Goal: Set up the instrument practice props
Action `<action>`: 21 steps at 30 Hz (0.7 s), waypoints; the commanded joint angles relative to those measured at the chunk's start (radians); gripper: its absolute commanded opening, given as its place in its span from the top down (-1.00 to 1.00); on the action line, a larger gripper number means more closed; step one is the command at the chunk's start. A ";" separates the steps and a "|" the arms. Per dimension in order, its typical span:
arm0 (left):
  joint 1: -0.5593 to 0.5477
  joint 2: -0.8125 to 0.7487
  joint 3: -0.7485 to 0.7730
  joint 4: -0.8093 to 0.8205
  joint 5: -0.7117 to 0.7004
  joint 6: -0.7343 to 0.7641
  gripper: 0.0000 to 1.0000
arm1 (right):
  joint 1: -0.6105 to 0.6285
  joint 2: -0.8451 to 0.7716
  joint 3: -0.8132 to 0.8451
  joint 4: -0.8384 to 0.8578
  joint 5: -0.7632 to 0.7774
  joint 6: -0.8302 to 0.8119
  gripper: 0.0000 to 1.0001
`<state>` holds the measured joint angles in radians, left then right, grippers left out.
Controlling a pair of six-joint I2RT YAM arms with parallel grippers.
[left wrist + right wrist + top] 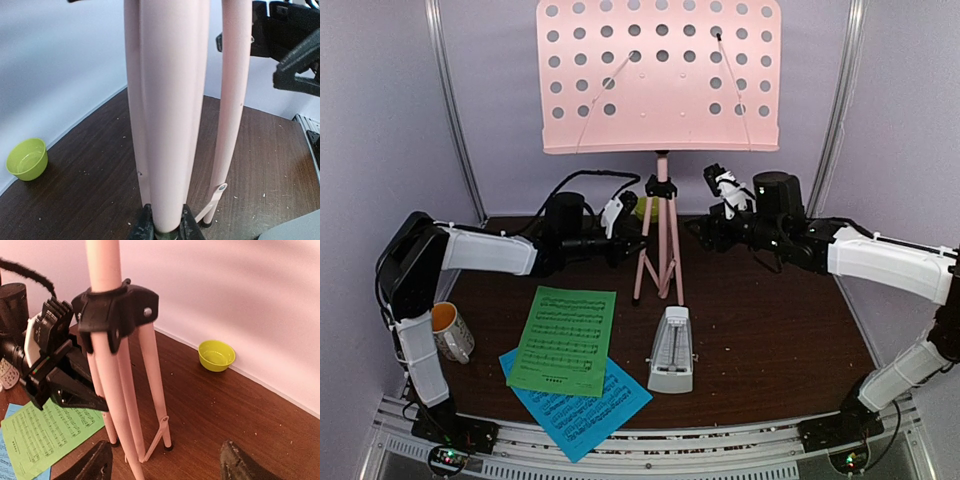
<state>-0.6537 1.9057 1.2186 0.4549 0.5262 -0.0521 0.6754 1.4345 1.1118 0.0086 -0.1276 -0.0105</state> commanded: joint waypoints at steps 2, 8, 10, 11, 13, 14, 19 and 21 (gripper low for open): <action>0.030 0.001 0.003 -0.056 -0.073 -0.024 1.00 | -0.013 -0.047 -0.192 0.202 -0.053 0.024 -0.59; 0.017 -0.007 0.005 -0.068 -0.085 0.017 1.00 | -0.014 0.069 -0.222 0.278 -0.136 -0.019 -0.60; 0.009 -0.007 0.006 -0.069 -0.101 0.037 1.00 | -0.012 0.127 -0.212 0.345 -0.138 -0.025 -0.66; 0.004 -0.005 0.014 -0.080 -0.107 0.045 1.00 | -0.013 0.163 -0.182 0.336 -0.149 -0.034 -0.72; -0.001 -0.005 0.025 -0.096 -0.113 0.053 1.00 | -0.013 0.241 -0.086 0.262 -0.176 -0.065 -0.73; -0.002 -0.006 0.027 -0.097 -0.113 0.052 1.00 | -0.012 0.271 -0.053 0.239 -0.187 -0.081 -0.71; -0.001 -0.014 0.042 -0.114 -0.122 0.059 1.00 | -0.012 0.324 -0.007 0.220 -0.207 -0.129 -0.19; -0.002 -0.016 0.051 -0.122 -0.123 0.063 1.00 | -0.014 0.316 -0.021 0.227 -0.208 -0.132 -0.06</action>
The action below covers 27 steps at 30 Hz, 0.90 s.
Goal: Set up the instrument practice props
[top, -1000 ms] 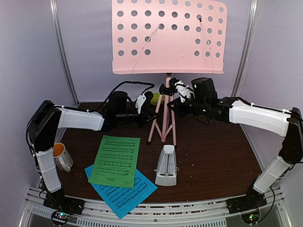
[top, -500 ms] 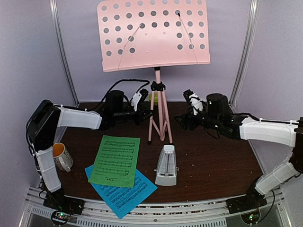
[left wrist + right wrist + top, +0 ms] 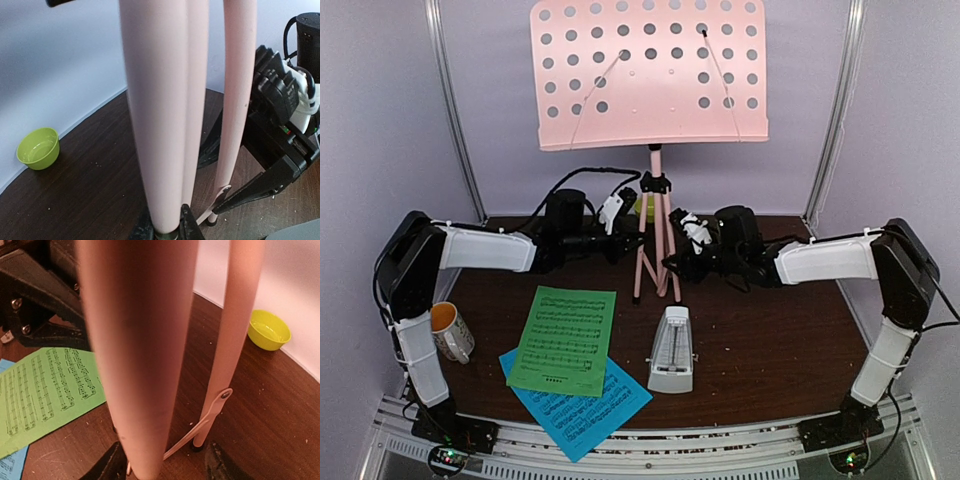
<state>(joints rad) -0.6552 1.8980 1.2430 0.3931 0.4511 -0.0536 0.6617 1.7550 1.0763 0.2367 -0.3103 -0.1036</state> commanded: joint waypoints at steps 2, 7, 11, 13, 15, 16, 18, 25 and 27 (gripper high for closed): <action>0.000 -0.010 0.030 -0.062 -0.047 0.071 1.00 | 0.000 -0.017 -0.013 0.007 -0.027 -0.050 -0.09; 0.000 -0.013 0.029 -0.058 -0.052 0.081 1.00 | -0.002 -0.030 -0.058 0.020 -0.022 -0.077 -0.02; 0.000 -0.017 0.030 -0.068 -0.057 0.090 1.00 | -0.004 -0.037 -0.073 0.027 -0.017 -0.091 0.15; 0.000 -0.019 0.030 -0.074 -0.057 0.094 1.00 | -0.004 -0.041 -0.085 0.036 -0.013 -0.093 0.22; -0.001 -0.022 0.028 -0.074 -0.058 0.096 1.00 | -0.006 -0.041 -0.093 0.044 -0.009 -0.094 0.33; 0.000 -0.023 0.025 -0.072 -0.058 0.098 1.00 | -0.007 -0.039 -0.091 0.045 -0.006 -0.095 0.39; 0.000 -0.027 0.020 -0.066 -0.058 0.097 1.00 | -0.006 -0.031 -0.087 0.050 -0.005 -0.090 0.47; -0.002 -0.030 0.016 -0.045 -0.053 0.083 1.00 | -0.004 -0.013 -0.072 0.086 -0.007 -0.025 0.37; -0.004 -0.030 0.017 -0.041 -0.053 0.080 1.00 | -0.002 -0.006 -0.070 0.100 0.001 -0.012 0.42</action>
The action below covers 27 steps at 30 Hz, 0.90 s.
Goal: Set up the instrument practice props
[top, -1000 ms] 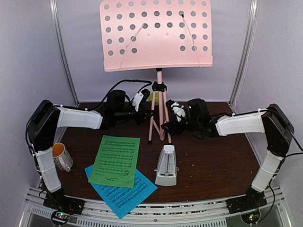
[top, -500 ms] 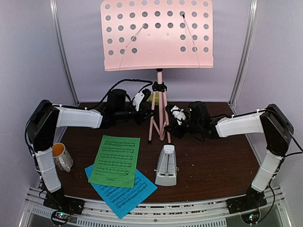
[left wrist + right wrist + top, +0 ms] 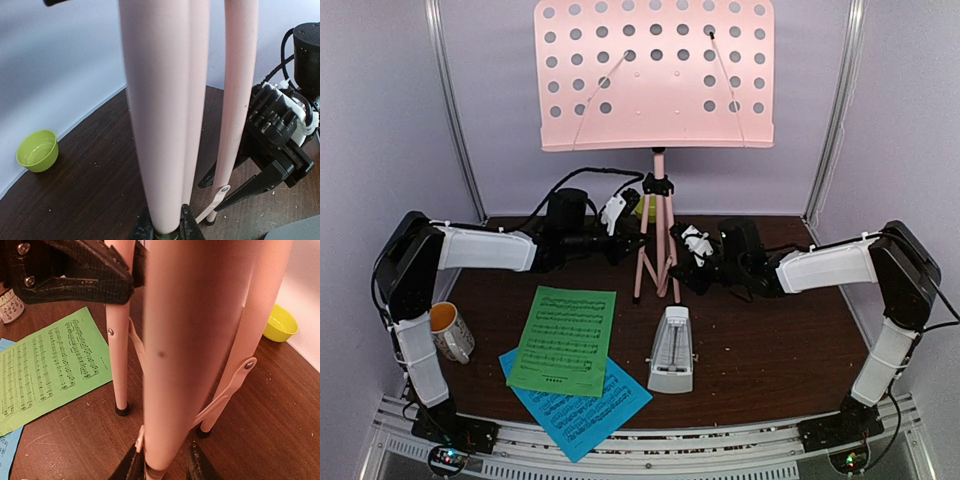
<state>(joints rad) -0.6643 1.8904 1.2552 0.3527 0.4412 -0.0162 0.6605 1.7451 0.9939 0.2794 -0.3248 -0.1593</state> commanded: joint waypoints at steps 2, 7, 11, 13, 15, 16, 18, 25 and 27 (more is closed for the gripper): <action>0.002 -0.023 0.008 0.000 -0.045 0.042 1.00 | 0.002 0.008 0.012 0.063 0.023 0.046 0.44; 0.002 -0.034 0.009 0.000 -0.038 0.046 1.00 | 0.009 -0.001 -0.008 0.074 0.038 0.052 0.70; 0.002 -0.052 -0.009 -0.001 -0.043 0.054 1.00 | 0.008 -0.036 -0.046 0.071 0.075 0.066 1.00; 0.001 -0.065 -0.023 -0.005 -0.050 0.059 1.00 | 0.007 -0.056 -0.060 0.044 0.095 0.068 1.00; 0.002 -0.077 -0.032 -0.020 -0.055 0.065 1.00 | 0.006 -0.074 -0.077 0.025 0.115 0.074 1.00; 0.002 -0.083 -0.036 -0.024 -0.056 0.067 1.00 | 0.007 -0.082 -0.086 0.018 0.125 0.079 1.00; 0.002 -0.094 -0.049 -0.034 -0.060 0.068 1.00 | 0.006 -0.097 -0.109 0.009 0.142 0.095 1.00; 0.009 -0.143 -0.096 -0.058 -0.092 0.067 1.00 | -0.006 -0.162 -0.190 -0.008 0.201 0.145 1.00; 0.022 -0.155 -0.097 -0.068 -0.088 0.053 1.00 | -0.013 -0.181 -0.217 -0.011 0.210 0.163 1.00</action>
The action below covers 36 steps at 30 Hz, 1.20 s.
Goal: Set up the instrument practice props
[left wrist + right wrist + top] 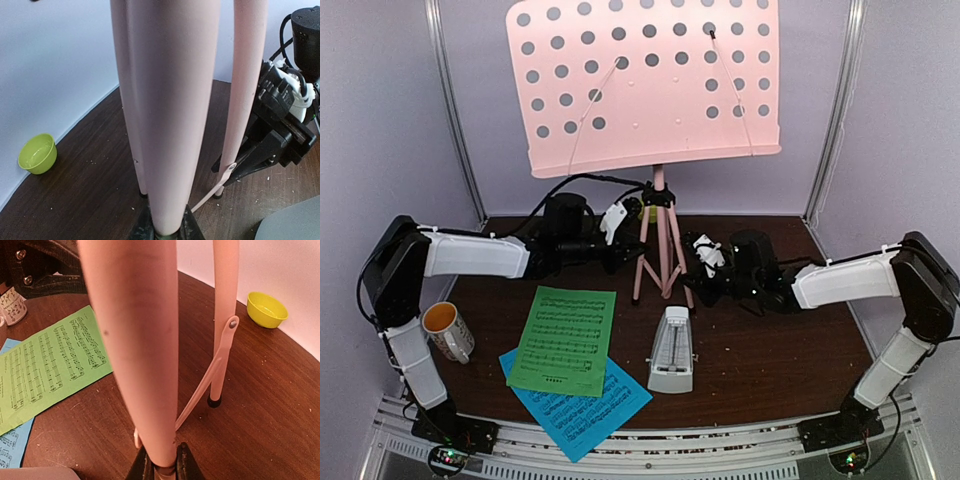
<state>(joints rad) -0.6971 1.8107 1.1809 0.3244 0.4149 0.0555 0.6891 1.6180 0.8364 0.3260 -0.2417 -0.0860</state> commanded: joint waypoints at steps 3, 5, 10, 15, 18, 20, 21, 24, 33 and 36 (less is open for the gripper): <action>0.065 -0.085 0.005 -0.085 -0.049 -0.024 1.00 | -0.053 -0.080 -0.102 -0.043 0.130 0.119 1.00; 0.065 -0.085 0.033 -0.124 -0.039 -0.023 1.00 | -0.059 -0.090 -0.124 -0.032 0.131 0.132 1.00; 0.066 -0.092 0.062 -0.159 -0.026 -0.030 1.00 | -0.066 -0.092 -0.145 -0.034 0.161 0.141 1.00; 0.074 -0.112 0.074 -0.224 -0.024 -0.022 1.00 | -0.071 -0.117 -0.172 -0.051 0.184 0.156 1.00; 0.073 -0.138 0.053 -0.244 -0.020 -0.016 1.00 | -0.071 -0.145 -0.211 -0.052 0.206 0.182 1.00; 0.075 -0.163 0.025 -0.241 -0.021 -0.017 1.00 | -0.071 -0.169 -0.233 -0.059 0.215 0.206 1.00; 0.076 -0.171 0.013 -0.241 -0.024 -0.017 1.00 | -0.071 -0.181 -0.247 -0.058 0.221 0.216 1.00; 0.075 -0.189 -0.013 -0.253 -0.030 -0.012 1.00 | -0.071 -0.220 -0.296 -0.052 0.241 0.243 1.00; 0.075 -0.229 -0.043 -0.278 -0.047 0.006 1.00 | -0.070 -0.287 -0.384 -0.039 0.262 0.299 1.00; 0.075 -0.211 -0.038 -0.244 -0.058 -0.008 1.00 | -0.069 -0.276 -0.379 -0.015 0.259 0.278 1.00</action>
<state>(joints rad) -0.7059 1.6718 1.1450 0.0444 0.4839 0.0322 0.6899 1.3399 0.5159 0.4606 -0.2440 0.0715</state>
